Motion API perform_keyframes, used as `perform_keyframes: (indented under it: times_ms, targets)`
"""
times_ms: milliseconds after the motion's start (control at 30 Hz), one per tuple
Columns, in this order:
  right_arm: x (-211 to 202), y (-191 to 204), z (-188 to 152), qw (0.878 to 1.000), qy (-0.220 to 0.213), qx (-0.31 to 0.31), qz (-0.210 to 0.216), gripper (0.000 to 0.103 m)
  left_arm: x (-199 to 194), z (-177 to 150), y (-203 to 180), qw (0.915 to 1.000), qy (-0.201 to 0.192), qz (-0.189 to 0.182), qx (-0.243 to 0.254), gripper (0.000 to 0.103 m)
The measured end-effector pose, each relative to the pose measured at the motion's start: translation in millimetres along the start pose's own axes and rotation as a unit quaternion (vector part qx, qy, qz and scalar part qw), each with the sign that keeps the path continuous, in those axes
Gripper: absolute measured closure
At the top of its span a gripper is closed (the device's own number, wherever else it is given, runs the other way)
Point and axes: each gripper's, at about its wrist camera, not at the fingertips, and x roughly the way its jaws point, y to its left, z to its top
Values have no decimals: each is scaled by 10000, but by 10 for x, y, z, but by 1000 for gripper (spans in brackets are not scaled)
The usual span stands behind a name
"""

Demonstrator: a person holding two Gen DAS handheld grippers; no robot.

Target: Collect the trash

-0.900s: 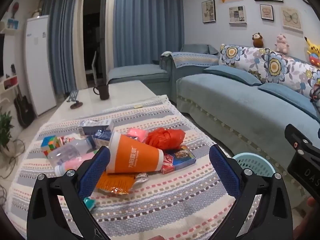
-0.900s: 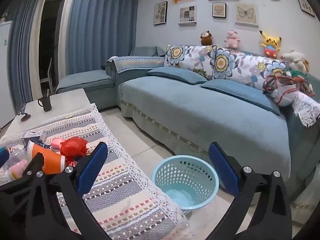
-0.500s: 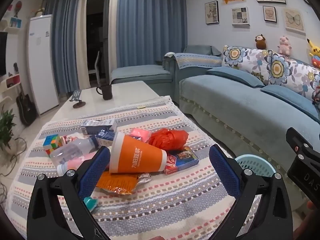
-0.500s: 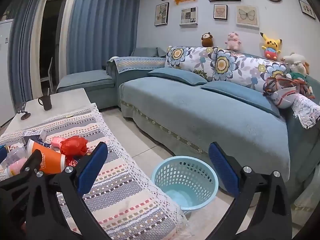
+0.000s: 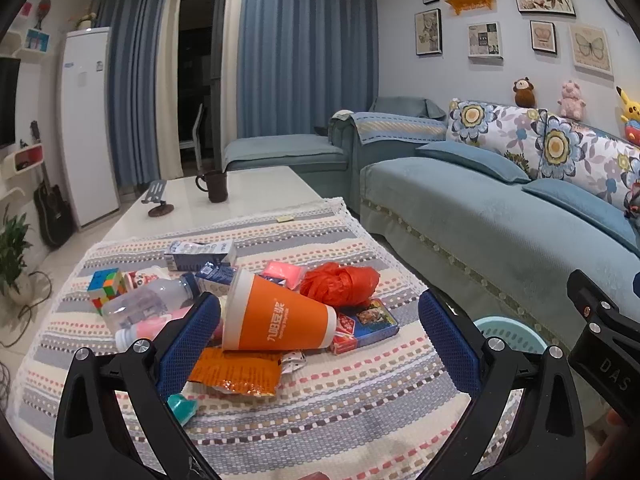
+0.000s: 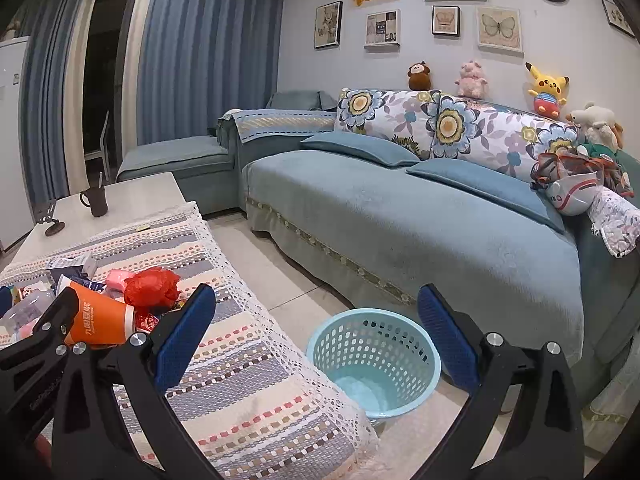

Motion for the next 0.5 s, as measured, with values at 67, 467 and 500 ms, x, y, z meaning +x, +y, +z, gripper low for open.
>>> perform_keyframes:
  times_ms: [67,467,500]
  targets:
    - [-1,2,2,10000,9,-13,4,8,0,2,9,10000,-3,0,-8,7]
    - [9,36,8,10000,38,-86,19,8,-14,7,26,10000,-1,-17,-4,7]
    - [10,40,3,9999,39,-91,21,8,-15,7,27,10000,-1,-21,-3,7]
